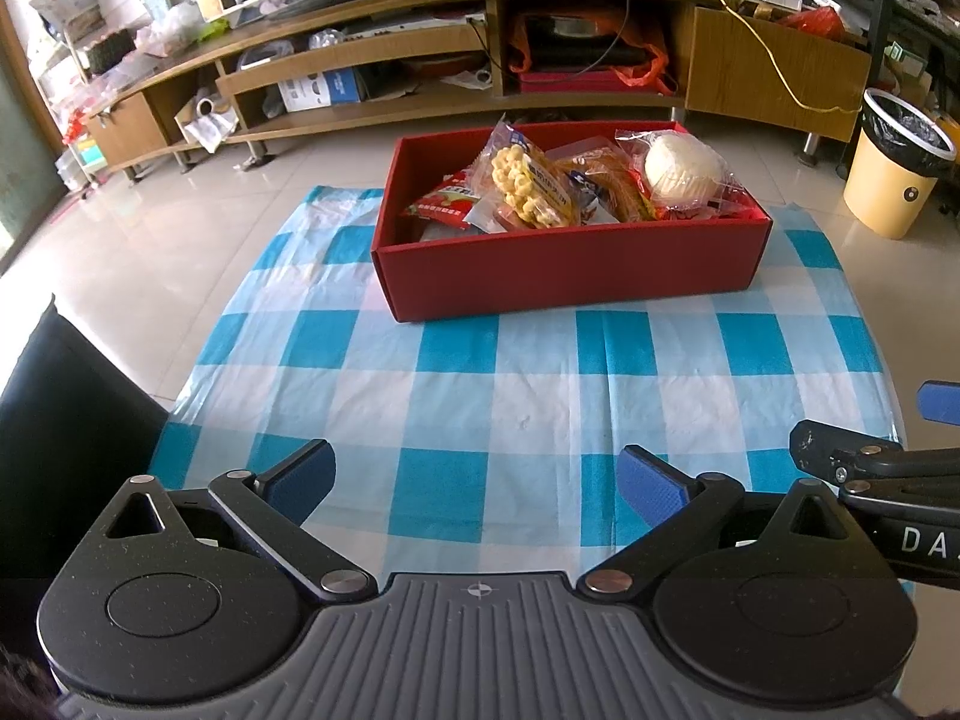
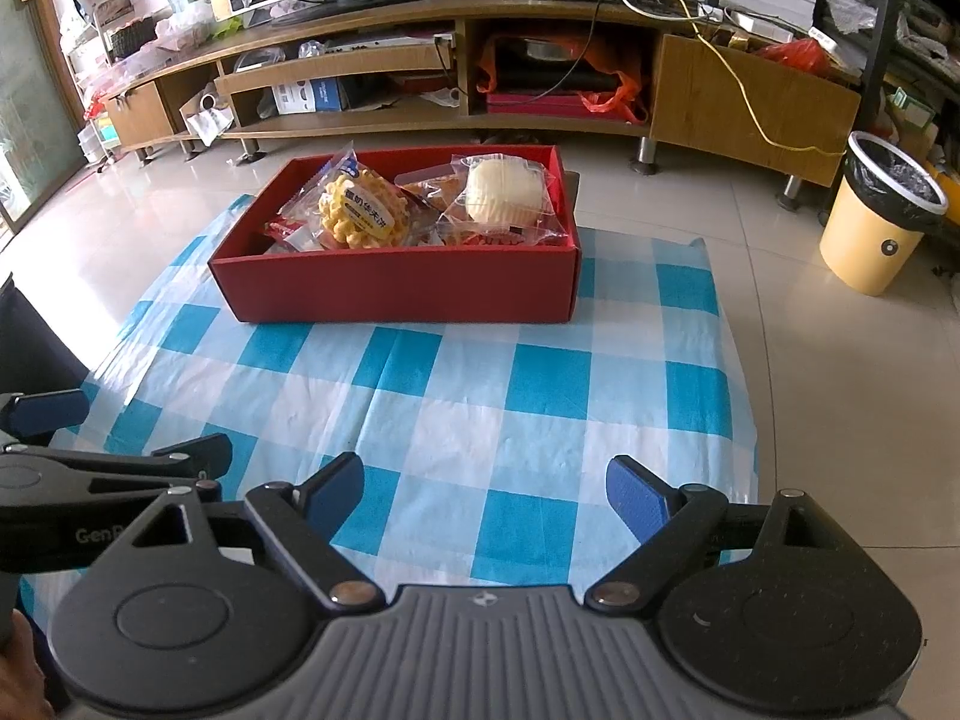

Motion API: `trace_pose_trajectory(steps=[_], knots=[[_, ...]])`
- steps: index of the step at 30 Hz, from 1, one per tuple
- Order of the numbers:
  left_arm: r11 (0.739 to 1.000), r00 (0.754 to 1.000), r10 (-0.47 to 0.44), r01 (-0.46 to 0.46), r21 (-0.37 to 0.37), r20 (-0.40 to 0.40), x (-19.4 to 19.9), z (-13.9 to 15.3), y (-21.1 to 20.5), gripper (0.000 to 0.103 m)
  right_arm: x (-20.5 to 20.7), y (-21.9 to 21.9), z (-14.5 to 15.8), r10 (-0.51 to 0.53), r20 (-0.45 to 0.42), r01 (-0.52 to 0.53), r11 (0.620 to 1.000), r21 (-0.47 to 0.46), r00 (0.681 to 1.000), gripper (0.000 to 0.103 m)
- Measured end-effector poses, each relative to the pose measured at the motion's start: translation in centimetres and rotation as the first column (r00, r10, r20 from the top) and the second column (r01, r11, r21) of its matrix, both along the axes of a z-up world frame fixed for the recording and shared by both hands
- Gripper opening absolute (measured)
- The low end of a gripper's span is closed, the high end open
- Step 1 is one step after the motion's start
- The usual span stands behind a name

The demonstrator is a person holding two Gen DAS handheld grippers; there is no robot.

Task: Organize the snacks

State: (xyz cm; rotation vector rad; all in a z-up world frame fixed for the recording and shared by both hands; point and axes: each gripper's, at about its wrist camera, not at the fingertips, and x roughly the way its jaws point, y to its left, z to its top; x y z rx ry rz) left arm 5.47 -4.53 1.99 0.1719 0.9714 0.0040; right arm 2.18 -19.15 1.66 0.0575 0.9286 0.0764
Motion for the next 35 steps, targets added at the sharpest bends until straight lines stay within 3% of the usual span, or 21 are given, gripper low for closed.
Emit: trace_pose_trajectory(steps=[35], knots=[[1.000,0.999,-0.011,0.010,0.021,0.037,-0.19,0.29,-0.02,0.099,0.10,-0.10,-0.21,0.008,0.005,-0.008,1.000,0.000,1.000,0.085]])
